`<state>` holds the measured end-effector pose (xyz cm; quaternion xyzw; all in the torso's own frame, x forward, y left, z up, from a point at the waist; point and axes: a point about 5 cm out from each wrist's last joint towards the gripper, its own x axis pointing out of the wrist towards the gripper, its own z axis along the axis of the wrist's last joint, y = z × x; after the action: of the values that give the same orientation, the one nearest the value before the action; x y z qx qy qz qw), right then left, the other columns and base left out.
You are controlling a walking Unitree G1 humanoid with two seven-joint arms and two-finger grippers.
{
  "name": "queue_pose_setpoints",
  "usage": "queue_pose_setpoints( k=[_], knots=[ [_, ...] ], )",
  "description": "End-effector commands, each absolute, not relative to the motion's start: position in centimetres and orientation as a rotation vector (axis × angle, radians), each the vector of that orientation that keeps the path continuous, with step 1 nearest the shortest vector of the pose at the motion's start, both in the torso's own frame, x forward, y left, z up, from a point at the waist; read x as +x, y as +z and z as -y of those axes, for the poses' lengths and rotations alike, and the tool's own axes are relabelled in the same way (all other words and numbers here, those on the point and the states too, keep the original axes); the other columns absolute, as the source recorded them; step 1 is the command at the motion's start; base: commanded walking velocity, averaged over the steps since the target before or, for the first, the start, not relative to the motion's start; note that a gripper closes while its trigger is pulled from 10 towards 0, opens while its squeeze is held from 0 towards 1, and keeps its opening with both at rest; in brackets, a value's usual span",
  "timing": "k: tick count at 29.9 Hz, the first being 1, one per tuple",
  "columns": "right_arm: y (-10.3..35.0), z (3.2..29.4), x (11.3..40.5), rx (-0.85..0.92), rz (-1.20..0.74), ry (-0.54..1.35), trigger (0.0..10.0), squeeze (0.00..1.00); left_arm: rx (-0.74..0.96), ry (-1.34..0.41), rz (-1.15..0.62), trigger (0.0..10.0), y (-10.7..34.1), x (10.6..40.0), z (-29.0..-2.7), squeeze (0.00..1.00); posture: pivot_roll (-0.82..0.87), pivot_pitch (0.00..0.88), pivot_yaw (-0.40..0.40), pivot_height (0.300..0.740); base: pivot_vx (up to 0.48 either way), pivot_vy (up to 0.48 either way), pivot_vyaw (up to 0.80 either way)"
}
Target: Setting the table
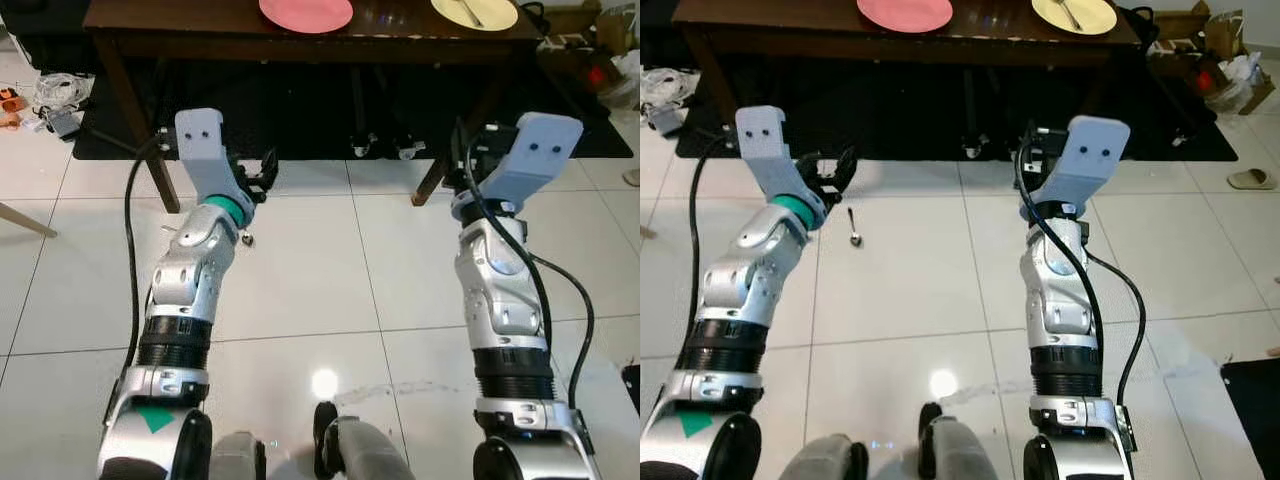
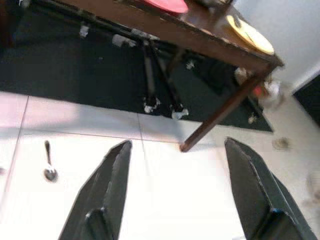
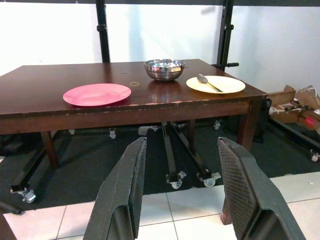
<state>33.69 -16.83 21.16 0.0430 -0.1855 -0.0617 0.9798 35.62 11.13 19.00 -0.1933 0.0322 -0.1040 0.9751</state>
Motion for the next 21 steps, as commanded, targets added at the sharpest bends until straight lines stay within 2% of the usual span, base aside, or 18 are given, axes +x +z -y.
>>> queue_pose_setpoints(
  k=[1, 6, 14, 21],
  knots=[
    [20.9, 17.5, 33.4, 0.089, 0.364, -0.149, 10.0, 0.00, -0.439, -0.188, -0.120, 10.0, 18.7, 35.5, -11.1, 0.00, 0.13, 0.090, 0.010, 0.740, 0.000, 0.000, 0.00],
    [21.1, 17.7, 33.3, 0.091, 0.368, -0.153, 10.0, 0.00, -0.314, -0.138, -0.105, 10.0, 19.4, 35.8, -11.5, 0.00, 0.13, 0.084, 0.013, 0.740, 0.000, 0.000, 0.00],
    [21.2, 17.5, 33.5, 0.098, 0.372, -0.151, 10.0, 0.00, -0.281, -0.173, -0.114, 10.0, 20.3, 36.0, -11.6, 0.00, 0.15, 0.080, 0.019, 0.740, 0.000, 0.000, 0.00],
    [21.4, 17.2, 33.6, 0.112, 0.378, -0.146, 10.0, 0.00, -0.225, -0.376, -0.032, 10.0, 22.0, 35.4, -10.1, 0.00, 0.15, 0.076, 0.019, 0.740, 0.000, 0.000, 0.00]
  ],
)
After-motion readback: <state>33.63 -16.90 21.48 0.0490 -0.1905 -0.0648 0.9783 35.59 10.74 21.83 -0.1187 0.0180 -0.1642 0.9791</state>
